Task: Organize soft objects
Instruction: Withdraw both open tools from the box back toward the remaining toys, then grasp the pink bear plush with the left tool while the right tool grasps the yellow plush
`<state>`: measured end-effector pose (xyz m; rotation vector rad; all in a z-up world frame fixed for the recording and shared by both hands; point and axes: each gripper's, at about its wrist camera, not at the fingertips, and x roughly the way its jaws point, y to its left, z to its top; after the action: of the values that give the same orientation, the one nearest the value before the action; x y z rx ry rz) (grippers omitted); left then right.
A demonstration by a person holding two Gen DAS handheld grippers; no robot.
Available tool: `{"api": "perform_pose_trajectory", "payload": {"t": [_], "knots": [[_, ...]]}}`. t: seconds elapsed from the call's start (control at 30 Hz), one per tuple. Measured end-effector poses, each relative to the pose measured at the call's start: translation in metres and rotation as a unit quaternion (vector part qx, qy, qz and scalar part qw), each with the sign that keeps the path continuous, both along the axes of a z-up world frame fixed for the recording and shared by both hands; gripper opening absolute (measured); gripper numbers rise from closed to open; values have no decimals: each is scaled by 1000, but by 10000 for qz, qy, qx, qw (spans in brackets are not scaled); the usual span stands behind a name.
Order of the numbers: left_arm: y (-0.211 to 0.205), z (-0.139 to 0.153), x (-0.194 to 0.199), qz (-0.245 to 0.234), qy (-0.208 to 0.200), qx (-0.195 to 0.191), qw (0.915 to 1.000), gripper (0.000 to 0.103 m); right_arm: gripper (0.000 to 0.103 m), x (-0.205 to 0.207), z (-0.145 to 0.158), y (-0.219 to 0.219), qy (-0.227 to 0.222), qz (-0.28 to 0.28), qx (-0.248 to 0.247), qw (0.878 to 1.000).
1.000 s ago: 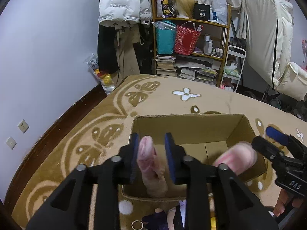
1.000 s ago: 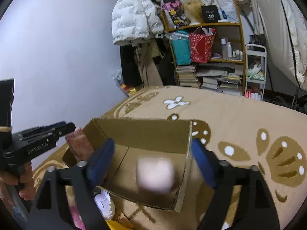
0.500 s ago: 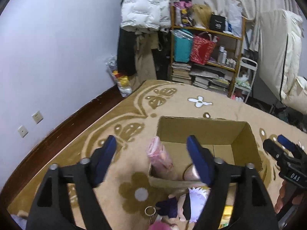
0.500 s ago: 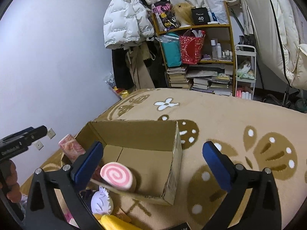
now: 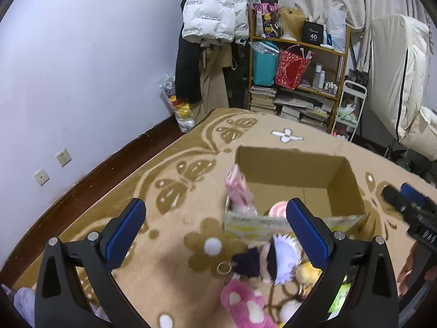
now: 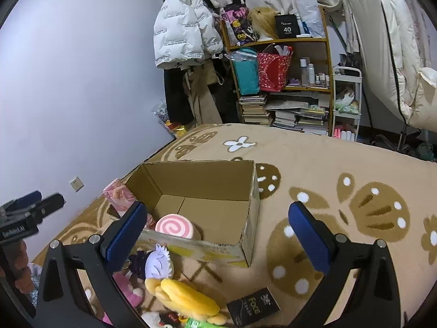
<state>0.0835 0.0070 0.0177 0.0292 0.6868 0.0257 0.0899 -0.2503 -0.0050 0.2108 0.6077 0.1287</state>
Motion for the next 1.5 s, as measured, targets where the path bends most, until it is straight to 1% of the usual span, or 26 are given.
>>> {"api": "perform_pose_trajectory", "payload": {"t": [0.07, 0.27, 0.4, 0.53, 0.6, 0.67, 0.77, 0.9, 1.03, 1.1, 1.2, 1.37, 1.5], "knots": [[1, -3, -8, 15, 66, 43, 10000, 102, 103, -7, 0, -2, 17, -62, 54, 10000], [7, -16, -24, 60, 381, -32, 9992, 102, 103, -24, -1, -6, 81, -206, 111, 9997], [10, -27, -29, -46, 663, -343, 9972, 102, 103, -32, -8, -4, 116, -78, 227, 9996], [2, -38, -33, -85, 785, -197, 9967, 102, 103, -35, -17, 3, 193, -7, 131, 9997], [0, -45, -33, -97, 924, -186, 9955, 102, 103, -35, -22, 5, 248, -22, 101, 9996], [-2, -53, -34, -103, 1073, -163, 9940, 102, 103, -36, -27, 9, 297, -16, -24, 9996], [-1, -62, -35, -38, 1206, 9, 9927, 102, 103, -36, -36, 18, 382, 67, -237, 9990], [2, -74, -34, 32, 1439, 6, 9896, 102, 103, -32, -47, 23, 508, 163, -227, 9983], [1, -85, -30, 71, 1644, 72, 9863, 102, 103, -28, -52, 29, 448, 180, -290, 9984], [0, -90, -28, 103, 1745, 40, 9846, 102, 103, -25, -55, 30, 460, 229, -246, 9984], [-1, -99, -24, 119, 1885, 19, 9820, 102, 103, -19, -61, 33, 556, 299, -168, 9979], [-6, -112, -20, 111, 2114, 122, 9773, 102, 103, -11, -73, 37, 765, 367, -90, 9964], [-7, -124, -17, 108, 2315, 178, 9726, 102, 103, -8, -81, 41, 944, 414, -149, 9946]]}}
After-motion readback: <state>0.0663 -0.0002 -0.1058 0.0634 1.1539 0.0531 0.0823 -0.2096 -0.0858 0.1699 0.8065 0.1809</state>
